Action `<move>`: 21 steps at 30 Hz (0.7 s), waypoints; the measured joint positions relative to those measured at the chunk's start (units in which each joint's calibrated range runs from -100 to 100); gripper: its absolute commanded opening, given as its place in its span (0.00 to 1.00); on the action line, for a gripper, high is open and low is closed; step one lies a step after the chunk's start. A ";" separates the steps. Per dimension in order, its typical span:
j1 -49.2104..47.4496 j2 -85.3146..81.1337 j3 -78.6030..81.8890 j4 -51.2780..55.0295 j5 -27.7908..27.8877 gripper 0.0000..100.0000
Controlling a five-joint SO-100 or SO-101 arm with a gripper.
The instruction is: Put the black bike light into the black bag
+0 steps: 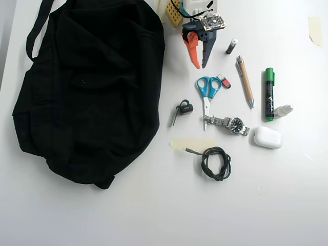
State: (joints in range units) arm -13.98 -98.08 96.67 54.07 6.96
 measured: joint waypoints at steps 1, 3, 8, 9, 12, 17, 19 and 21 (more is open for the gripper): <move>0.00 0.00 -0.77 -0.77 0.00 0.03; -0.51 0.25 -3.33 -1.70 0.00 0.03; -3.67 1.08 -10.49 -2.30 -2.15 0.05; -3.82 2.67 -11.95 -2.30 -2.44 0.06; -4.04 10.51 -17.83 -3.41 -2.74 0.08; -3.52 33.69 -34.22 -4.09 -2.10 0.08; -1.03 42.95 -39.51 -5.97 0.20 0.08; 1.32 51.21 -43.34 -10.06 2.34 0.09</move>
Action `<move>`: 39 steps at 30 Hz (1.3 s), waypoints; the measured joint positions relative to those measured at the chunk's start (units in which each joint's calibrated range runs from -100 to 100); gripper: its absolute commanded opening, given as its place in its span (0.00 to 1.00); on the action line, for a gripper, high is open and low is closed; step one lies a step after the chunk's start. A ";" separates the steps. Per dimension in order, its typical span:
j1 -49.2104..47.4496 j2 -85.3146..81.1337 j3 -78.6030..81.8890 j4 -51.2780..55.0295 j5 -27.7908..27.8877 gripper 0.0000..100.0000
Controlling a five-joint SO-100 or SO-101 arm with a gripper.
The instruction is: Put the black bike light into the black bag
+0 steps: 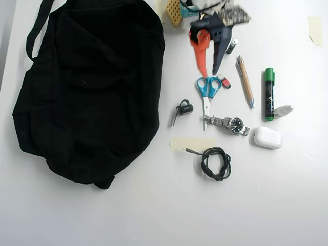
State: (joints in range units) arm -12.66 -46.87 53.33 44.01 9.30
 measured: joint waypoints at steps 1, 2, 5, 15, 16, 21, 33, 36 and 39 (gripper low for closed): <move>0.59 3.50 -1.28 -1.87 0.24 0.09; 0.73 6.76 -2.13 -3.15 0.24 0.09; 3.45 15.76 -3.07 -7.07 -1.07 0.15; 8.66 38.03 -5.46 -19.26 -2.44 0.28; 8.73 39.53 -6.66 -19.51 -2.44 0.31; 8.22 45.20 -13.31 -18.32 -2.44 0.38; 8.00 44.79 -19.28 -3.66 -2.44 0.37; 8.15 43.79 -21.67 1.28 -2.44 0.42; 7.85 43.45 -23.12 3.32 -1.90 0.45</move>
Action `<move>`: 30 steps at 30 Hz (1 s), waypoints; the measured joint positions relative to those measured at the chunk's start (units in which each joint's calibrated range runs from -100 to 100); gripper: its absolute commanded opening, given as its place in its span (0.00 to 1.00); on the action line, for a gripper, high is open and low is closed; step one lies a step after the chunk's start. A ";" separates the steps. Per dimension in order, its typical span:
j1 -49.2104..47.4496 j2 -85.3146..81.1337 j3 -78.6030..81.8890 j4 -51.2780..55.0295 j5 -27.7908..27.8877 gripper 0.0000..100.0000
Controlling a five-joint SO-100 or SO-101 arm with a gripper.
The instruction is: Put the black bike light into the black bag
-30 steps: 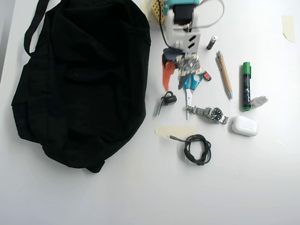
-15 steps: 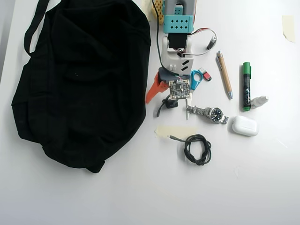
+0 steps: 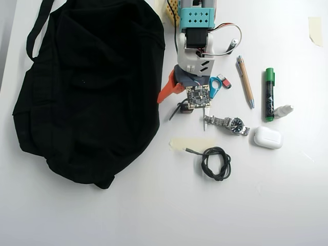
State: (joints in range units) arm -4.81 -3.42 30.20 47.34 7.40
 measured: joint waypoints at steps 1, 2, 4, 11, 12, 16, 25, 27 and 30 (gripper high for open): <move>-0.22 0.00 -0.26 0.26 0.05 0.43; -0.37 0.00 -0.68 0.43 0.05 0.42; -1.32 0.00 -2.22 0.77 0.05 0.42; -3.52 0.00 -4.69 1.87 0.05 0.49; -3.74 0.00 -4.69 1.87 0.05 0.50; -4.48 0.00 -4.18 1.87 -0.05 0.52; -4.55 0.75 3.07 -3.83 -0.05 0.56; -4.55 1.67 3.24 -6.05 -0.05 0.57; -4.55 2.75 3.33 -7.41 -0.05 0.57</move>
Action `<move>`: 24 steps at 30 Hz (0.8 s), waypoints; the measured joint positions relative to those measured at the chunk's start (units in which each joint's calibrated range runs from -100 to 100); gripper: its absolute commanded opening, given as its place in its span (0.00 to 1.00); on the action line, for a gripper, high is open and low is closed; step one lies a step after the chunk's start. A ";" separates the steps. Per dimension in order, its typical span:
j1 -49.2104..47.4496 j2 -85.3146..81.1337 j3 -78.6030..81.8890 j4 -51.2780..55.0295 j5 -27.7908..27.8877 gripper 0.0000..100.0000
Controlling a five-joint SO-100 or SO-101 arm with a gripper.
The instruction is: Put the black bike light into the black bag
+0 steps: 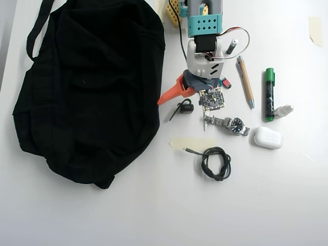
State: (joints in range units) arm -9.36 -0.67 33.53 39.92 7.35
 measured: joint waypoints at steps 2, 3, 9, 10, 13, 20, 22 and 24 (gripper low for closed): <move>0.00 0.33 0.00 -0.26 0.00 0.58; 0.00 0.58 0.00 -0.34 0.00 0.59; 0.00 2.42 0.00 -0.34 0.00 0.61; 0.00 2.84 0.00 -0.34 0.00 0.61; 0.07 3.34 0.00 -1.36 -0.05 0.61; 0.66 3.50 0.00 -3.58 -0.05 0.61; 0.88 4.75 0.00 -3.75 -0.05 0.61; 0.95 6.59 0.00 -4.18 -0.05 0.61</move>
State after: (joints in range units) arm -8.40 5.92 33.53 35.75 7.30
